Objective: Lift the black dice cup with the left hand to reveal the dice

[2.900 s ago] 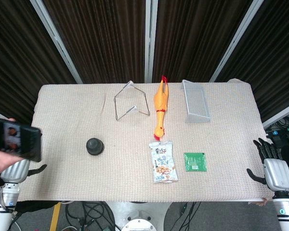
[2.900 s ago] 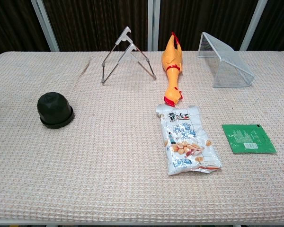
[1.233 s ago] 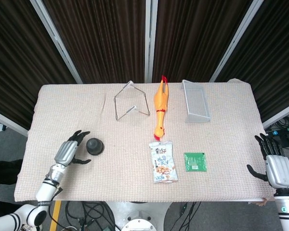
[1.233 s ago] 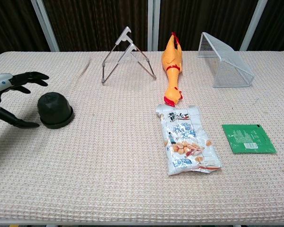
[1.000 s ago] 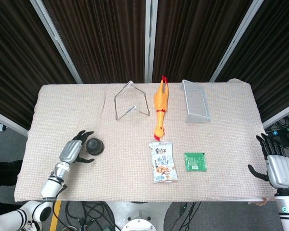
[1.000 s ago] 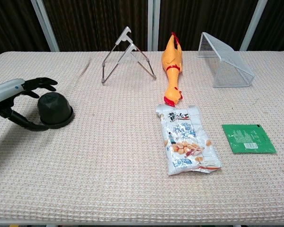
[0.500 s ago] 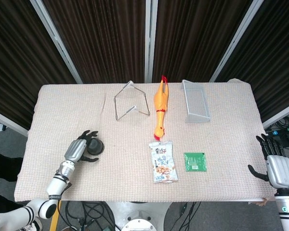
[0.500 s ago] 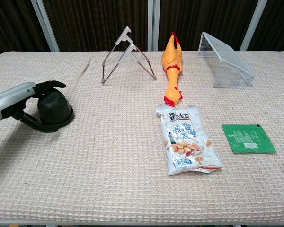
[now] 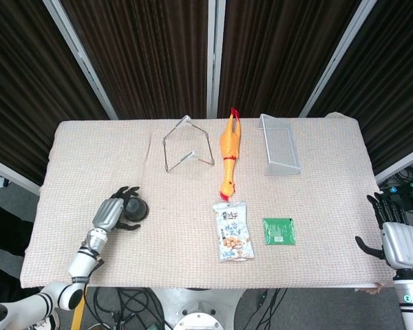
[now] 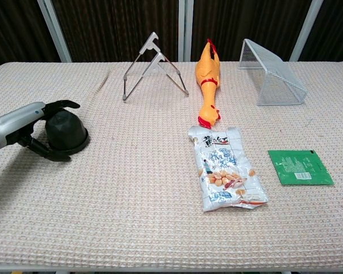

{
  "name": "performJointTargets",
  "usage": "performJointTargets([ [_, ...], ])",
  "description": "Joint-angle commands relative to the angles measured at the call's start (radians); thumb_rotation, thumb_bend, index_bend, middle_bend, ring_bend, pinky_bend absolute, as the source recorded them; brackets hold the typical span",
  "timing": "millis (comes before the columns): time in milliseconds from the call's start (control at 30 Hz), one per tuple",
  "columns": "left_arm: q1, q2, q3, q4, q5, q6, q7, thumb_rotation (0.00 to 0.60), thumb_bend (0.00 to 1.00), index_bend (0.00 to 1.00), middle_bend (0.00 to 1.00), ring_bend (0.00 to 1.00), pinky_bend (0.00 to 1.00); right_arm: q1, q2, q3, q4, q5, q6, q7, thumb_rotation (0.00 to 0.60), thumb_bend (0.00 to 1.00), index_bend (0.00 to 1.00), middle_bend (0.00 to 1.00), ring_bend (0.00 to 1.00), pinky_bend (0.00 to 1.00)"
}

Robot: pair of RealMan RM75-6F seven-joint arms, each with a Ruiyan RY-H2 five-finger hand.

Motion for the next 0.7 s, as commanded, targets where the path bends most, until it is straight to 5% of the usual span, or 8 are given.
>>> performJointTargets([
  [33,-0.001,-0.004,-0.001,0.003,-0.003,-0.001,0.001,0.600,0.04,0.10,0.23,0.09,0.20,0.000,0.000,0.000,0.002,0.000,0.000,0.002,0.600,0.16,0.00,0.00,0.00,0.00],
  [700,-0.004,-0.015,-0.022,0.002,-0.018,0.026,0.016,0.600,0.19,0.18,0.42,0.25,0.34,-0.001,-0.004,-0.001,0.009,0.005,-0.007,0.005,0.600,0.16,0.00,0.00,0.00,0.00],
])
